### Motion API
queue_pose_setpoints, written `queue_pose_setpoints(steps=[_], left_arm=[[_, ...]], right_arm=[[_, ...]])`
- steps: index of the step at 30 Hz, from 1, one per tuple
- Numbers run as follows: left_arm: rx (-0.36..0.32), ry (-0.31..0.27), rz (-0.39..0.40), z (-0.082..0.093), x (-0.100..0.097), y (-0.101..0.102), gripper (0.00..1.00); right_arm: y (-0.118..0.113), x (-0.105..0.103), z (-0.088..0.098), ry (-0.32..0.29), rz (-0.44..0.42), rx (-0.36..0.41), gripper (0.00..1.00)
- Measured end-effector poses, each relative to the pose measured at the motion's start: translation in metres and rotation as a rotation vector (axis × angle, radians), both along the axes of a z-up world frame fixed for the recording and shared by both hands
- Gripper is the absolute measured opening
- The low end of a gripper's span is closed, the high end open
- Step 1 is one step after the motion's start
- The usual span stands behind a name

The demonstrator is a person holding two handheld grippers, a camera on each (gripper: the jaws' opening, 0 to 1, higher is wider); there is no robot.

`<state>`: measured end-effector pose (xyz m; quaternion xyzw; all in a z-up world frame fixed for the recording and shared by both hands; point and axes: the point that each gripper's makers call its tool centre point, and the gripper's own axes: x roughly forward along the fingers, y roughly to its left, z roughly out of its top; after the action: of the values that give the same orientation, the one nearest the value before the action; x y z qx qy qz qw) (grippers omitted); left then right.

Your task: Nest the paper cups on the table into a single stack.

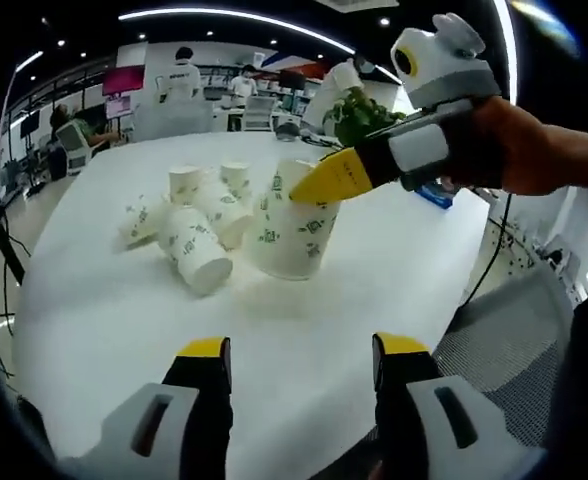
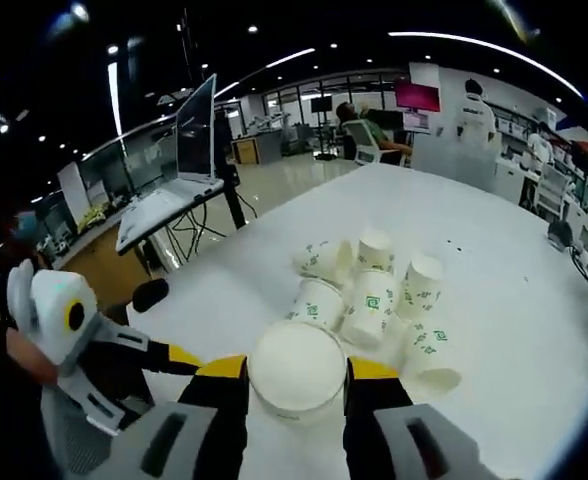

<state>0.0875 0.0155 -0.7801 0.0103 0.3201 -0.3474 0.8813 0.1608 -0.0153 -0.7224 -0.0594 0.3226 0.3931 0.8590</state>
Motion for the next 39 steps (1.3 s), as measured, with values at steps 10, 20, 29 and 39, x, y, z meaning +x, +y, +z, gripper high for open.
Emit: queue_pose_setpoints(steps=[10, 20, 29, 39], left_arm=[[0.002, -0.04, -0.059, -0.006, 0.009, -0.013, 0.49], [0.011, -0.113, -0.109, 0.011, 0.009, -0.016, 0.45], [-0.004, -0.144, -0.125, 0.024, 0.007, -0.016, 0.43], [-0.16, -0.093, -0.079, 0.032, 0.008, -0.019, 0.38]], right_arm=[[0.017, -0.022, 0.023, 0.014, 0.063, 0.081, 0.35], [0.015, -0.03, 0.019, 0.028, 0.087, 0.095, 0.36], [0.006, -0.028, 0.015, 0.028, 0.105, 0.075, 0.36], [0.012, -0.031, 0.034, 0.153, 0.069, 0.295, 0.36]])
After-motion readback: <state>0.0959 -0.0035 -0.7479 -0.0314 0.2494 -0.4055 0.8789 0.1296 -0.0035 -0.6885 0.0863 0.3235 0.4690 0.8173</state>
